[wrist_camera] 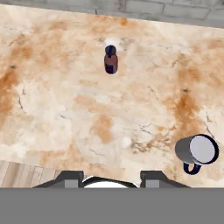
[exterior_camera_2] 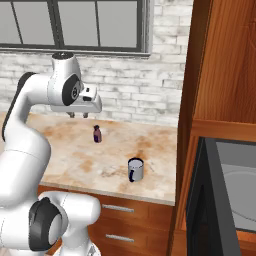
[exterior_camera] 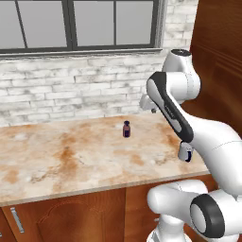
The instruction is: Pick the mug from the counter and place it inside the microwave. Then close the microwave.
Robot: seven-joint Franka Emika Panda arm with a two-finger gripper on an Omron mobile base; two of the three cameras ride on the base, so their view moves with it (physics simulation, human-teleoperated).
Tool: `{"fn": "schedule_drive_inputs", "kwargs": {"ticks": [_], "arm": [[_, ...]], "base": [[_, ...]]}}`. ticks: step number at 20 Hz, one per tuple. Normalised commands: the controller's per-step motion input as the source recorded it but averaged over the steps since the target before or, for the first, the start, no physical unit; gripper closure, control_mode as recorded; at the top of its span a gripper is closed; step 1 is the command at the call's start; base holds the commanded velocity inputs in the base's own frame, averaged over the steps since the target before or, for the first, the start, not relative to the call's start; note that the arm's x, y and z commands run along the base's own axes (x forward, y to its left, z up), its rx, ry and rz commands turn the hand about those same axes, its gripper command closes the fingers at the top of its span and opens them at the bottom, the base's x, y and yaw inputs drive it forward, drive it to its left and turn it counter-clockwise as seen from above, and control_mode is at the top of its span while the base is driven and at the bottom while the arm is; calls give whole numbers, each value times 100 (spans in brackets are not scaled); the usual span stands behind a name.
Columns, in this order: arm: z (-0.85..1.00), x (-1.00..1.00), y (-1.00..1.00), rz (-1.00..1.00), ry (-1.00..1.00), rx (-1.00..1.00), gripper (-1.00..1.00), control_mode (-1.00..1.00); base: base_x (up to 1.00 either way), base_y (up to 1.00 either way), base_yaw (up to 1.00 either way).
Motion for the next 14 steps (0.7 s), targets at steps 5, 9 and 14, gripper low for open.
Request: {"fn": "schedule_drive_inputs", "kwargs": {"ticks": [5, 9, 14], "arm": [[0, -38, 4, 9, -2, 0, -100, -100], [-10, -56, 16, 9, 0, 0, -100, -100], [-70, -70, 0, 2, 0, 0, -100, -100]], "base": [[0, 0, 0], [0, 0, 0], [0, 0, 0]]}}
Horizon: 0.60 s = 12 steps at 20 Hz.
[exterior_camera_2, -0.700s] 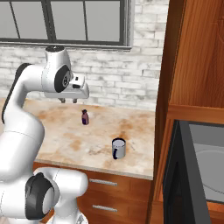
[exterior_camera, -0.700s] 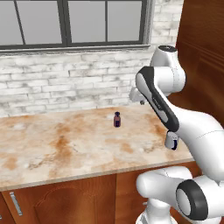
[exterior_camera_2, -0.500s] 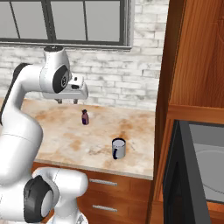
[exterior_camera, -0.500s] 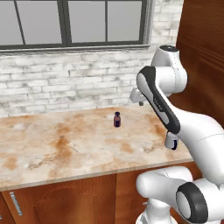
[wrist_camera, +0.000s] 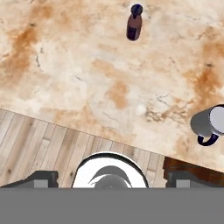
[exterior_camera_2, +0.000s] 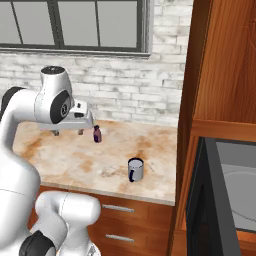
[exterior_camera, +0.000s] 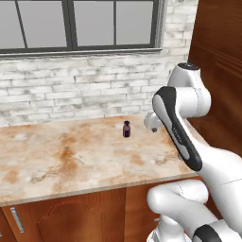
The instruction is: Pick the mug from the counter and place it inside the microwave. Then close the microwave.
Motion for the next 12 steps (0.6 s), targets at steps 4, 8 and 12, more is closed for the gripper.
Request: {"fn": "schedule_drive_inputs", "kwargs": {"ticks": [4, 8, 12], "arm": [[-94, -46, -31, -9, 0, 0, -100, -100], [-80, -15, -64, -29, 9, 0, -100, -100], [-29, 31, -69, -39, 21, 0, -100, -100]], "base": [[0, 0, 0], [0, 0, 0], [0, 0, 0]]}}
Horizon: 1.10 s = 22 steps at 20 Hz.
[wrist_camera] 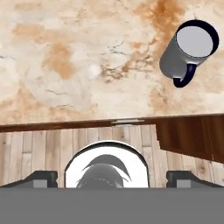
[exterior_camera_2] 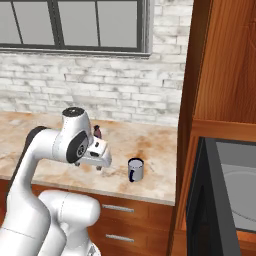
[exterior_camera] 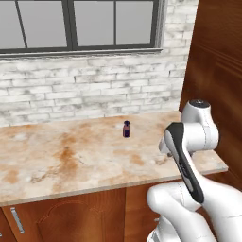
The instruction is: Pick the mug from the counter and place it inside the microwave. Then close the microwave.
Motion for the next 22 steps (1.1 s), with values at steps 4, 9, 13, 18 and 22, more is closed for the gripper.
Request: {"fn": "schedule_drive_inputs", "kwargs": {"ticks": [4, 9, 13, 18, 22], "arm": [[-14, 84, -63, -42, 24, -4, -100, -100], [-9, 76, -52, -30, 9, -2, -100, -100], [0, 7, -24, -2, 0, 0, -100, -100], [-4, 1, -28, 5, 0, 0, -100, -100], [-25, 1, -21, 10, -2, 2, -100, -100]], "base": [[0, 0, 0], [0, 0, 0], [0, 0, 0], [0, 0, 0], [0, 0, 0]]}}
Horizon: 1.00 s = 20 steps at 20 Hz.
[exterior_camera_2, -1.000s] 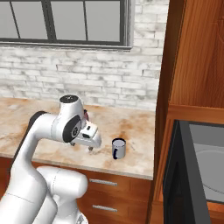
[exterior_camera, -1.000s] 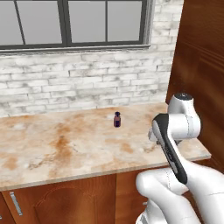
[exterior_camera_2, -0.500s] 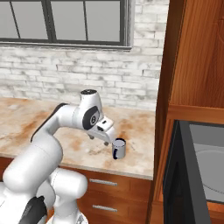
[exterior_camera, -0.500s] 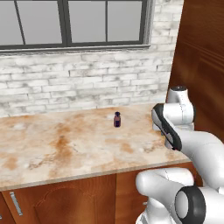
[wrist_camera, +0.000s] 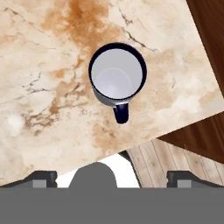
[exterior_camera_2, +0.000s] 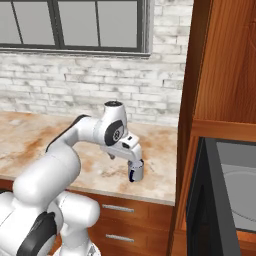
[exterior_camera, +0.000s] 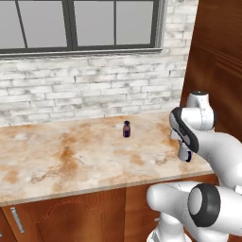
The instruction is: Pick the mug from the counter and place it inside the microwave. Then close the microwave.
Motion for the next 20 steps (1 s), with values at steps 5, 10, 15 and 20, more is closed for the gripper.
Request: {"fn": "schedule_drive_inputs", "kwargs": {"ticks": [5, 10, 15, 20], "arm": [[-27, 0, -16, 7, -1, 1, -100, -100], [-26, 0, -12, 4, -1, 0, -100, -100], [-19, 0, -14, 4, -3, 1, -100, -100], [-14, 0, -10, 5, -6, 1, -100, -100]], "base": [[0, 0, 0], [0, 0, 0], [0, 0, 0], [0, 0, 0]]}}
